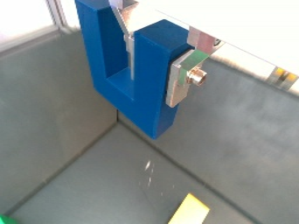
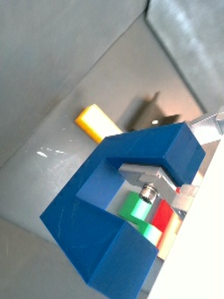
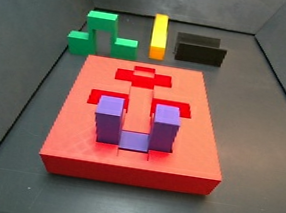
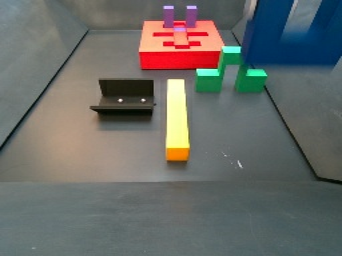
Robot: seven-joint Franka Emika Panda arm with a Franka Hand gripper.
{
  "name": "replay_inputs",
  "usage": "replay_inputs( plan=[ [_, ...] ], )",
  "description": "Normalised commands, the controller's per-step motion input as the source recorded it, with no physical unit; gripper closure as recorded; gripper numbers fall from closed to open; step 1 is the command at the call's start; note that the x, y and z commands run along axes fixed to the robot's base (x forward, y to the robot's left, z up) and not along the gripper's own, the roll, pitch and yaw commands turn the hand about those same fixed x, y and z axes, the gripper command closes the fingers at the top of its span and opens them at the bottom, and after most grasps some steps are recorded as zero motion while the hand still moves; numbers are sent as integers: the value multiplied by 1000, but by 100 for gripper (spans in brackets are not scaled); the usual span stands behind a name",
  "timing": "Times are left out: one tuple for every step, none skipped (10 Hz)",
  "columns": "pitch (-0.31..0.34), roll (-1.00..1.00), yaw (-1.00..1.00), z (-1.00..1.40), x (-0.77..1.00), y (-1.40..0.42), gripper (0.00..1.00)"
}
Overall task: Pick up the blue object. Move up. Move to above the board. Insert the blue object.
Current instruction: Move to above the board.
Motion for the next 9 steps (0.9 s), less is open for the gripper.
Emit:
replay_inputs(
  plan=[
    [71, 3, 2, 425, 21, -4, 100],
    [48, 8, 2, 224, 27, 6, 100],
    [45, 1, 0, 174, 14, 3, 100],
    [152, -149, 234, 148, 205, -1400, 100],
    [138, -108, 213, 133, 205, -1400, 100],
    [101, -42, 155, 134, 203, -1400, 100],
    [48, -71, 87, 137, 201, -1400, 100],
    [32, -29, 42, 141, 202, -1400, 100],
    [39, -3, 32, 145, 202, -1400, 100]
  ],
)
